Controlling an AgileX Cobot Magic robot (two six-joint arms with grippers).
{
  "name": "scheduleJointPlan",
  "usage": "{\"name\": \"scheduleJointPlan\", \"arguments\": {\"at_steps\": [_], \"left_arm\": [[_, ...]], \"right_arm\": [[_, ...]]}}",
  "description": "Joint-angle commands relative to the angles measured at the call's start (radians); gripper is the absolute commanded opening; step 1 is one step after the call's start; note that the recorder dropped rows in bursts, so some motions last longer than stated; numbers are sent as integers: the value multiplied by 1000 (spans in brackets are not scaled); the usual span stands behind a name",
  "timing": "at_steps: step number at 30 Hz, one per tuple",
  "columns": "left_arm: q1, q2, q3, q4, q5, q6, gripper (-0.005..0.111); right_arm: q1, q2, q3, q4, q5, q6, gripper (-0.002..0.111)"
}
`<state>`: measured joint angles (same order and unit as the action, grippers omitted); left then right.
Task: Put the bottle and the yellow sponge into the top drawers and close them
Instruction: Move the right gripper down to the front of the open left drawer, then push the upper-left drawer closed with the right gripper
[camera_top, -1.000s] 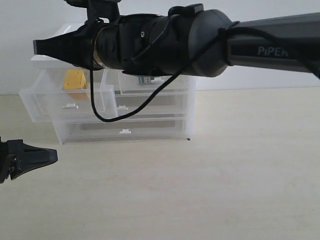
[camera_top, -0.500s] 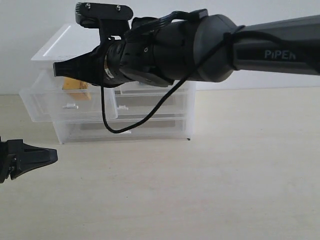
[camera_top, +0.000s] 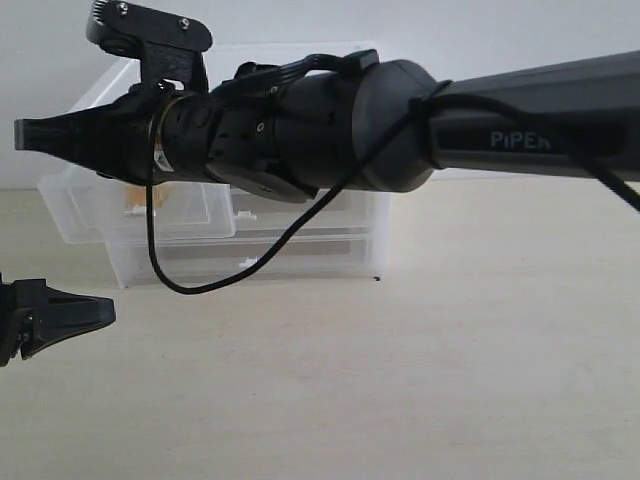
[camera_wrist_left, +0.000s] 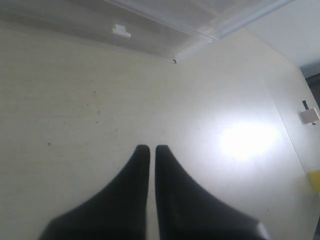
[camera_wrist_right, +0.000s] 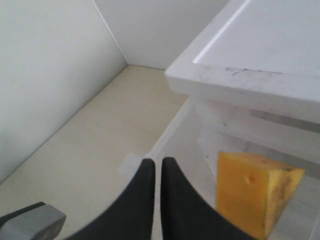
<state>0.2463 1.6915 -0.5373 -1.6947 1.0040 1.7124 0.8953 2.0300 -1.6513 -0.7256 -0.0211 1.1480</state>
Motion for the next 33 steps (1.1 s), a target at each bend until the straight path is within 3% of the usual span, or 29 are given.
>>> {"name": "scheduleJointPlan", "arguments": {"at_steps": [1, 8, 13, 15, 19, 22, 26, 33], "left_arm": [[1, -10, 3, 2, 24, 8, 4], [1, -10, 3, 2, 24, 8, 4], [1, -10, 3, 2, 24, 8, 4], [1, -10, 3, 2, 24, 8, 4], [1, -10, 3, 2, 24, 8, 4], [1, -10, 3, 6, 24, 8, 4], [1, -10, 3, 6, 24, 8, 4], [1, -10, 3, 6, 24, 8, 4]], "right_arm": [[1, -21, -1, 0, -5, -15, 0], [1, -21, -1, -2, 70, -68, 0], [7, -67, -1, 29, 275, -91, 0], [31, -99, -1, 78, 386, -200, 0], [79, -127, -1, 381, 569, -598, 0], [92, -117, -1, 388, 646, -601, 0], [92, -63, -1, 395, 568, -601, 0], [91, 10, -2, 244, 418, -541, 0]]}}
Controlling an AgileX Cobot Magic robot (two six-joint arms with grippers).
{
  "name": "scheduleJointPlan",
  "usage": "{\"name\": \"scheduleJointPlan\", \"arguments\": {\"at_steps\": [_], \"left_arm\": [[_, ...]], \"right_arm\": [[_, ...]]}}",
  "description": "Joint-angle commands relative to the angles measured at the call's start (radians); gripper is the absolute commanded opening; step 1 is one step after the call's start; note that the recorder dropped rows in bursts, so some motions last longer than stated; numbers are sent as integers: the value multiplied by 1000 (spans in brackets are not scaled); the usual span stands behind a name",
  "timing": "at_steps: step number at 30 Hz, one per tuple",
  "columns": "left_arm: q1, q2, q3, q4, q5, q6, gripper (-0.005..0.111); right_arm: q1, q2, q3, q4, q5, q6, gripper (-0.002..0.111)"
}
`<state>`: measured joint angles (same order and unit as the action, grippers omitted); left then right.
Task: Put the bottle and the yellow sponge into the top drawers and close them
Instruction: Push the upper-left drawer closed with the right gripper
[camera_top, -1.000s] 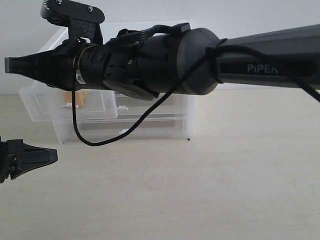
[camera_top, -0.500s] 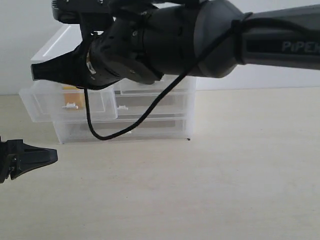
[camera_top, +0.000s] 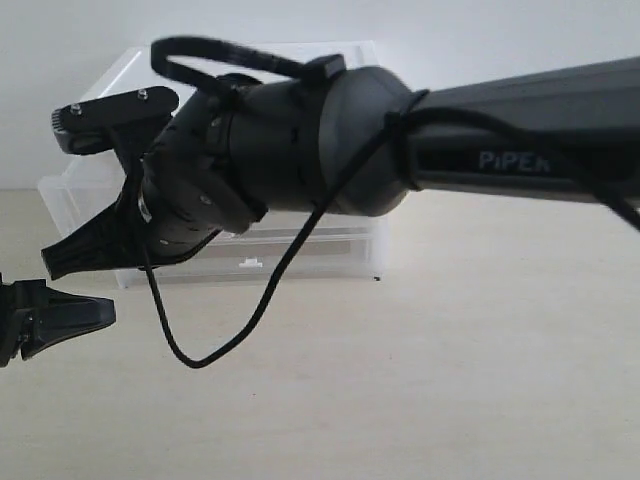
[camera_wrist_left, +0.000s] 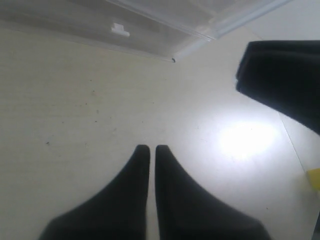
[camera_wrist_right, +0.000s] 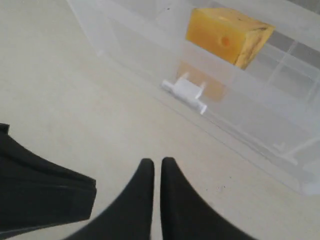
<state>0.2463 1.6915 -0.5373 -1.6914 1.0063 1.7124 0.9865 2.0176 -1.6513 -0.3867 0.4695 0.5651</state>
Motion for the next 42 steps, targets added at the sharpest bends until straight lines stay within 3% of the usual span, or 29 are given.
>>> {"name": "scheduleJointPlan", "arguments": {"at_steps": [1, 6, 25, 42], "left_arm": [[1, -10, 3, 3, 22, 8, 4], [1, -10, 3, -1, 22, 8, 4], [1, -10, 3, -1, 36, 8, 4], [1, -10, 3, -1, 45, 8, 4]], "right_arm": [[-3, 27, -4, -118, -83, 58, 0], [-35, 27, -6, -201, -136, 149, 0], [-188, 64, -9, -192, -452, 302, 0], [-218, 129, -121, -187, -439, 289, 0]]}}
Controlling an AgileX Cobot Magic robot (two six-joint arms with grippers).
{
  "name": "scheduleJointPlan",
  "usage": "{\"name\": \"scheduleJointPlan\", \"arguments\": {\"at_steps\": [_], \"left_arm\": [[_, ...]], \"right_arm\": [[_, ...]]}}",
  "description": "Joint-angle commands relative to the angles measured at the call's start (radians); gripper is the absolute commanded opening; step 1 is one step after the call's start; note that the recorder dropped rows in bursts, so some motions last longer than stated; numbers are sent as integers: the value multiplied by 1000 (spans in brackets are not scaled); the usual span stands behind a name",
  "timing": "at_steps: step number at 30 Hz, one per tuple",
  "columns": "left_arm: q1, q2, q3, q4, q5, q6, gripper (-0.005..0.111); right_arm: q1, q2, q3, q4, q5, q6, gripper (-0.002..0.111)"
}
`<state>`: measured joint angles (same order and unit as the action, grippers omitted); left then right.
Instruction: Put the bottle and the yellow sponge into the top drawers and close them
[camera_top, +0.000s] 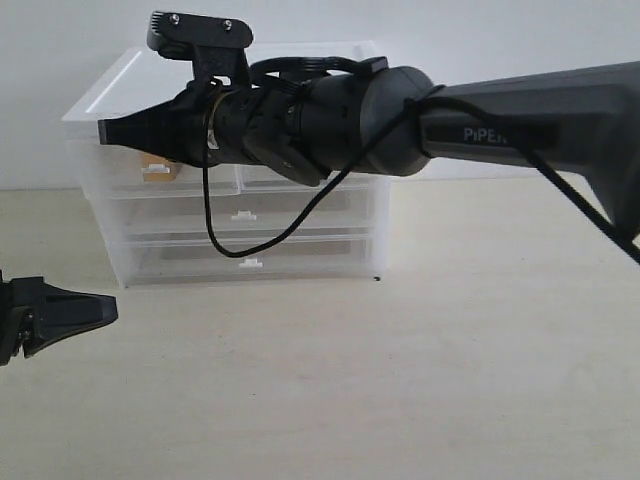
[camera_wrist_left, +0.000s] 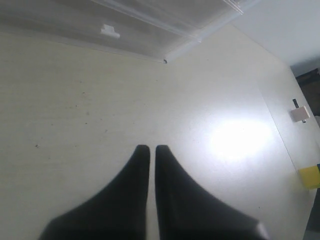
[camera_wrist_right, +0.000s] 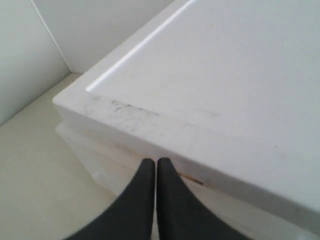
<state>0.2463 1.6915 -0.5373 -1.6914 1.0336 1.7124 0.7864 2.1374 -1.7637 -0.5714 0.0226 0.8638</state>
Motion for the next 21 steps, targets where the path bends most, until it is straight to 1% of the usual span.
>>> {"name": "scheduleJointPlan", "arguments": {"at_steps": [1, 7, 13, 16, 18, 21], "left_arm": [[1, -10, 3, -1, 17, 8, 4], [1, -10, 3, -1, 17, 16, 4], [1, -10, 3, -1, 17, 35, 4], [1, -10, 3, -15, 24, 67, 4], [1, -10, 3, -13, 57, 79, 4], [1, -10, 3, 9, 120, 79, 4]], "right_arm": [[-19, 9, -8, -2, 8, -10, 0], [-22, -4, -8, -2, 30, -10, 0], [-19, -79, -8, 8, 173, -17, 0], [-2, -135, 1, 8, 266, -144, 0], [28, -182, 53, 8, 269, -243, 0], [75, -269, 171, 8, 200, -231, 0]]}}
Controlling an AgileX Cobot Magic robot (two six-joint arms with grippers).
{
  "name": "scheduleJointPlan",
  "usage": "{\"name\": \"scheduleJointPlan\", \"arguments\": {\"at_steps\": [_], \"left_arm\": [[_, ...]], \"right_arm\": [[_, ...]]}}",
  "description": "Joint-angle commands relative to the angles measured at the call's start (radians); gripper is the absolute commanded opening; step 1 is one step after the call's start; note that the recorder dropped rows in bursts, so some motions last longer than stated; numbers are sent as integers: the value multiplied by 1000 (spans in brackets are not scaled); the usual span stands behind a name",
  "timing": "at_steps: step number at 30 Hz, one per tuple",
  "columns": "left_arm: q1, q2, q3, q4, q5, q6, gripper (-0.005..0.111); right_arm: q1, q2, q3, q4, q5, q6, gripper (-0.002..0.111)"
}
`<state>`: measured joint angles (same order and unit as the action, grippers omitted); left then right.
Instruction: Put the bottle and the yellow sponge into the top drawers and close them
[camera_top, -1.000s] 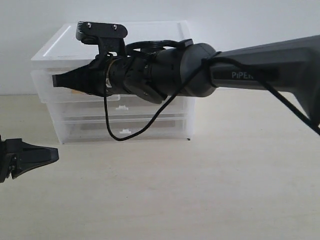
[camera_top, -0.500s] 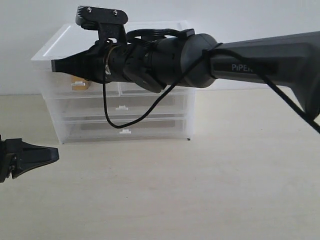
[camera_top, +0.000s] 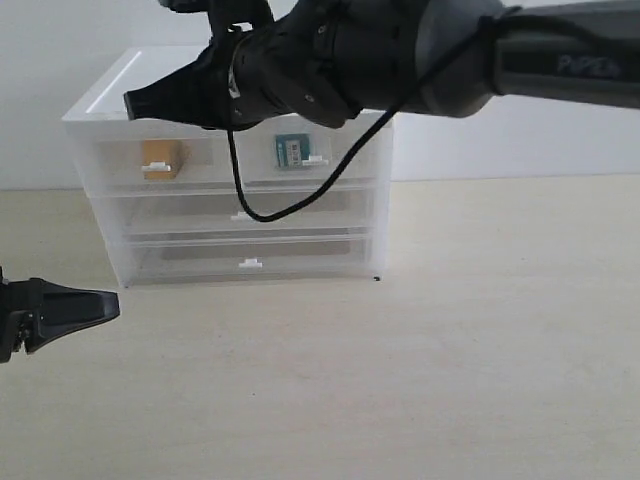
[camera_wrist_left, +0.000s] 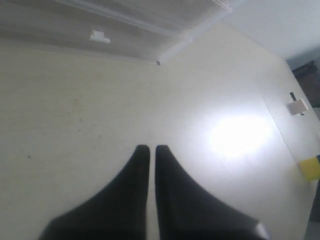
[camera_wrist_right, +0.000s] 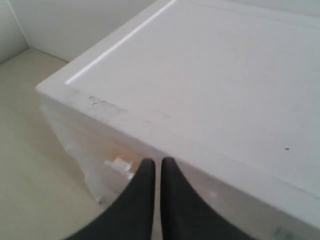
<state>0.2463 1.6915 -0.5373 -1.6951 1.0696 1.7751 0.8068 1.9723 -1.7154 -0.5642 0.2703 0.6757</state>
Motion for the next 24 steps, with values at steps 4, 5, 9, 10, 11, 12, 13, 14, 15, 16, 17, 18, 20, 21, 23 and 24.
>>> {"name": "scheduleJointPlan", "arguments": {"at_steps": [4, 5, 9, 10, 11, 12, 13, 14, 15, 16, 17, 18, 20, 21, 23, 24], "left_arm": [[1, -35, 14, 19, 108, 17, 4], [1, -52, 27, 15, 108, 17, 4], [1, -150, 68, 19, 148, 17, 4], [1, -183, 80, 25, 151, 15, 4], [1, -211, 89, 33, 151, 2, 4], [1, -248, 103, 40, 151, -12, 4], [1, -286, 119, 40, 151, -20, 4], [-1, -324, 130, 36, 151, -25, 4], [-3, -361, 145, 29, 151, -30, 4], [-3, -395, 158, 14, 151, -32, 4], [-3, -426, 172, -2, 151, -32, 4], [-3, -449, 184, -11, 151, -32, 4], [-11, -502, 203, -17, 151, -66, 4], [-15, -530, 213, -17, 151, -87, 4], [-27, -578, 235, -17, 151, -117, 4], [-30, -608, 248, -17, 151, -132, 4]], "right_arm": [[73, -245, 318, -1, -211, 12, 0], [73, -284, 366, 1, -231, 33, 0], [67, -431, 530, 4, -240, 78, 0], [62, -469, 569, 4, -247, 81, 0], [62, -500, 600, 4, -254, 89, 0], [62, -538, 637, 4, -258, 94, 0], [60, -579, 672, 4, -263, 95, 0], [60, -612, 698, 4, -262, 95, 0], [60, -652, 728, 4, -270, 95, 0], [60, -692, 754, 4, -270, 95, 0], [60, -731, 782, 4, -270, 92, 0], [60, -768, 798, 4, -270, 92, 0], [60, -829, 831, 4, -258, 92, 0], [60, -861, 848, 4, -244, 92, 0], [60, -918, 879, 4, -186, 92, 0], [60, -954, 896, 4, -135, 92, 0]]}}
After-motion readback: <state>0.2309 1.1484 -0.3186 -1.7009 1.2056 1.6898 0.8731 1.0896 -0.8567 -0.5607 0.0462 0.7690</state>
